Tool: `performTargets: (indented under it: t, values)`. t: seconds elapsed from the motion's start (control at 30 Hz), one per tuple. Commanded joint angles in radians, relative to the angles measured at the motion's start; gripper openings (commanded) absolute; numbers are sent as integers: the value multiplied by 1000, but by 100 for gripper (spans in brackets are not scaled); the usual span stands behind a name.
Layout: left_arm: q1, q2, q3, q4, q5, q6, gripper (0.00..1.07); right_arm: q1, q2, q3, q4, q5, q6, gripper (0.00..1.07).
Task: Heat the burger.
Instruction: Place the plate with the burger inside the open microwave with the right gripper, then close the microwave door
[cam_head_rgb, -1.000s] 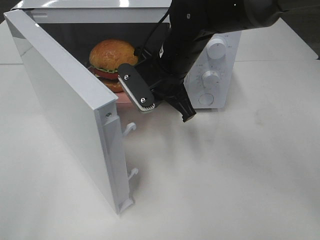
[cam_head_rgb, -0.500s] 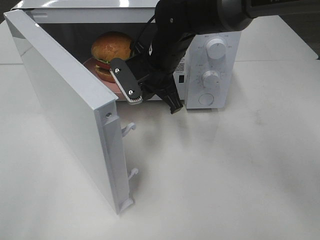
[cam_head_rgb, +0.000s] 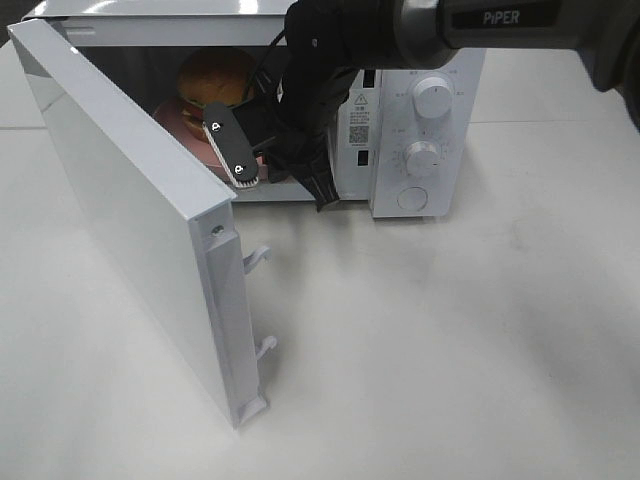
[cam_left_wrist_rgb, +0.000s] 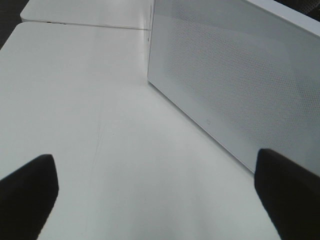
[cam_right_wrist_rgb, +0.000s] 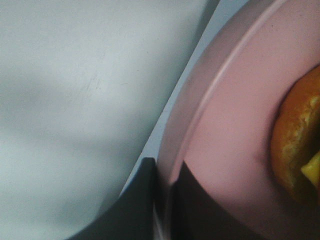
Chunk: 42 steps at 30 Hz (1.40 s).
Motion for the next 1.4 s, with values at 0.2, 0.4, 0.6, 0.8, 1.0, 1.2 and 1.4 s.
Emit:
performTargets:
  t: [0.2, 0.4, 0.6, 0.8, 1.0, 1.2, 1.4]
  values:
    - [3, -21, 2, -4, -8, 3, 100, -1, 65, -108, -10, -44, 29, 4]
    - [3, -21, 2, -4, -8, 3, 100, -1, 97, -124, -11, -61, 50, 12]
    - [3, -21, 2, -4, -8, 4, 100, -3, 118, -131, -34, -88, 111, 34]
    - [3, -21, 2, -3, -8, 4, 100, -3, 118, -129, -24, -88, 160, 47]
    - [3, -21, 2, -3, -8, 4, 100, -3, 105, -109, 32, -53, 157, 52]
    - [3, -21, 2, -3, -8, 4, 100, -16, 35, 3, 61, -91, 163, 60]
    - [3, -21, 2, -3, -8, 4, 100, -26, -24, 101, 82, -144, 173, 68]
